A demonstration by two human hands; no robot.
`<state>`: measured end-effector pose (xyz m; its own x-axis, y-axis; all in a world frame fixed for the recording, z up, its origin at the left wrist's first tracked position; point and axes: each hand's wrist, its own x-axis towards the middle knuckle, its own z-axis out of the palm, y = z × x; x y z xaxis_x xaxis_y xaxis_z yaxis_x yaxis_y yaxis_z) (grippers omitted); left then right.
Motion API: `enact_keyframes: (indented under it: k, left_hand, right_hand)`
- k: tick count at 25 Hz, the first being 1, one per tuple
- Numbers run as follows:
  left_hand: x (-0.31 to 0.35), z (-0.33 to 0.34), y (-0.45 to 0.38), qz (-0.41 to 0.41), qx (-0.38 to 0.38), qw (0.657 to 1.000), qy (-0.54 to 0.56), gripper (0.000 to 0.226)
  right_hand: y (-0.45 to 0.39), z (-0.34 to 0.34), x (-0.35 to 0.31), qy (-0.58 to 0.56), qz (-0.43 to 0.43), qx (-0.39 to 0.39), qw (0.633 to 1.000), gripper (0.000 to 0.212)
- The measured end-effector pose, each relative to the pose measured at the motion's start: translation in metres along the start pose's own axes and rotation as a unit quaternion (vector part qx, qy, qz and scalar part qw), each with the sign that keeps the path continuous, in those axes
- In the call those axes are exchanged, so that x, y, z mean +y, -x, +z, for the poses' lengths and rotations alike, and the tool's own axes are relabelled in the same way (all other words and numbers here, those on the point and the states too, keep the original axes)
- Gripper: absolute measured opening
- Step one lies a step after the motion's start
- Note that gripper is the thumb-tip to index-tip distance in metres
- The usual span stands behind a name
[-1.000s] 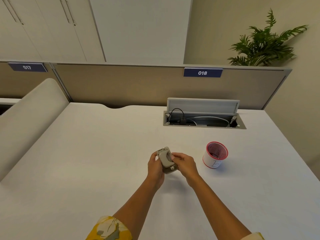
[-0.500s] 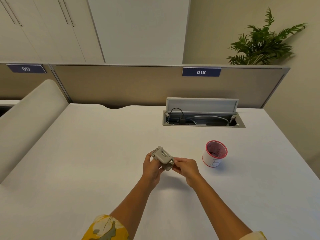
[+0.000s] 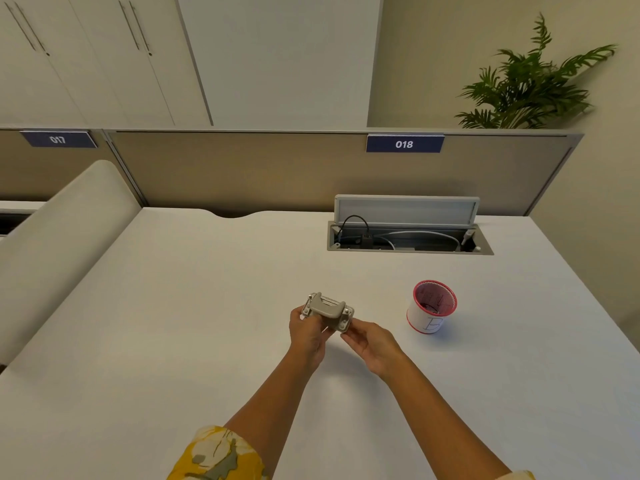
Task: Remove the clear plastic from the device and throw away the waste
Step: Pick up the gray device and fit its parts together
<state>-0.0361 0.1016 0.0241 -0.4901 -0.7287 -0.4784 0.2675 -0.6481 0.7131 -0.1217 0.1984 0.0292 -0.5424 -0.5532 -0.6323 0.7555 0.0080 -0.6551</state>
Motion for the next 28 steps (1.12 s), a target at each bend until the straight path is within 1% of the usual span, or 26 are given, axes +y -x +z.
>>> enact_keyframes:
  k: [1,3,7,10,12,15,19,21,25,28]
  left_hand:
    - [0.0,0.001,0.0,0.005,0.006,1.0,0.003,0.048]
    - [-0.001,0.001,0.0,0.014,0.019,1.0,0.011,0.051]
    - [0.0,-0.001,0.001,0.016,0.024,0.999,0.027,0.054]
    - [-0.002,-0.001,0.005,0.014,-0.014,1.0,0.024,0.054]
    - [-0.001,-0.001,0.007,0.014,-0.026,0.999,0.021,0.056]
    - [-0.002,-0.001,0.006,0.017,-0.018,1.0,0.02,0.058]
    - [-0.005,0.0,0.004,0.03,0.001,1.0,0.007,0.056]
    - [-0.006,-0.001,0.002,0.032,0.0,1.0,0.002,0.056]
    - [-0.006,-0.009,-0.001,0.025,-0.008,0.999,-0.02,0.056]
    - [-0.004,-0.016,-0.003,0.017,-0.033,0.998,-0.04,0.055]
  right_hand:
    - [0.001,0.0,0.001,0.004,0.005,-0.011,1.0,0.02]
    - [0.003,0.003,0.002,0.029,-0.012,-0.013,0.999,0.026]
    - [0.002,0.006,0.003,0.074,-0.044,-0.01,0.996,0.031]
    - [-0.003,0.005,0.005,0.103,-0.072,0.035,0.991,0.033]
    - [-0.005,0.006,0.007,0.128,-0.083,0.062,0.986,0.033]
    - [-0.006,0.008,0.008,0.182,-0.099,0.093,0.974,0.033]
    - [-0.006,0.012,0.008,0.227,-0.114,0.112,0.961,0.03]
    - [-0.006,0.01,0.008,0.239,-0.111,0.103,0.959,0.031]
    - [-0.003,0.003,0.005,0.222,-0.075,0.032,0.972,0.03]
    - [0.001,-0.003,-0.001,0.234,-0.095,-0.016,0.967,0.03]
